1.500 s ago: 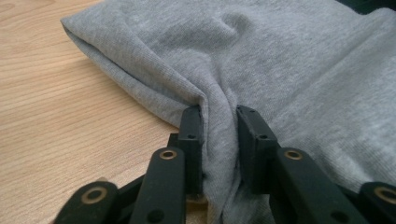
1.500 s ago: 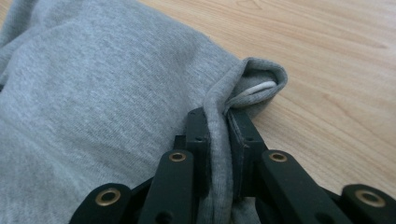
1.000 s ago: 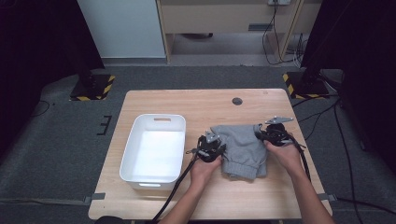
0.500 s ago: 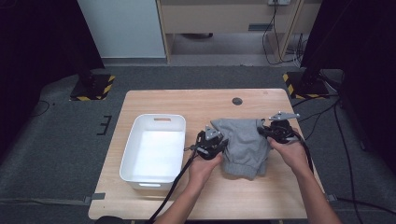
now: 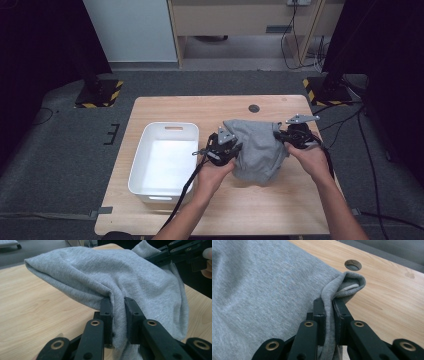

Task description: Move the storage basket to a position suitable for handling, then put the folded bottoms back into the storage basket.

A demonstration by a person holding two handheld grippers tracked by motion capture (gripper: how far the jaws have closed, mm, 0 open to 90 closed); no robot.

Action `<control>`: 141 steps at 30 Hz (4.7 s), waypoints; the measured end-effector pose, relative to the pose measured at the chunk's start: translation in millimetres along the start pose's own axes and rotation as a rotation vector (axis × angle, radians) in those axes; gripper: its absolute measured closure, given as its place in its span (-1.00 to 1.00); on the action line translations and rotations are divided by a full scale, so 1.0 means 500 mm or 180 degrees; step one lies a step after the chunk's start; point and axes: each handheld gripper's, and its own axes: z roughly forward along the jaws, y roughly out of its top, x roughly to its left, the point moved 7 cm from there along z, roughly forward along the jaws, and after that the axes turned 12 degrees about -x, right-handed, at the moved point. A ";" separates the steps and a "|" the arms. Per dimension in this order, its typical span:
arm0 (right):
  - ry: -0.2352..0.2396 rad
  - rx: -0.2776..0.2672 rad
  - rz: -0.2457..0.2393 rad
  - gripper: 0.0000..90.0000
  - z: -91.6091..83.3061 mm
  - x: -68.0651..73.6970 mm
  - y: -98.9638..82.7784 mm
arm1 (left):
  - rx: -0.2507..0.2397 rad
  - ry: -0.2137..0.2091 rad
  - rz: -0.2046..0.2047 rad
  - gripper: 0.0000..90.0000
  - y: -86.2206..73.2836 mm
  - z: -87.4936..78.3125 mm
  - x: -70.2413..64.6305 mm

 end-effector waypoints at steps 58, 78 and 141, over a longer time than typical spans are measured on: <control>0.0117 -0.0131 -0.0062 0.83 0.020 0.058 0.096 | -0.0063 0.0033 0.0051 0.74 0.062 -0.075 0.056; 0.0183 -0.0113 -0.0134 0.83 0.048 0.103 0.132 | -0.0077 0.0120 0.0021 0.74 0.069 -0.117 0.103; 0.0359 -0.0114 -0.0344 0.83 0.071 0.237 0.265 | -0.0332 0.0244 -0.0079 0.75 0.117 -0.261 0.188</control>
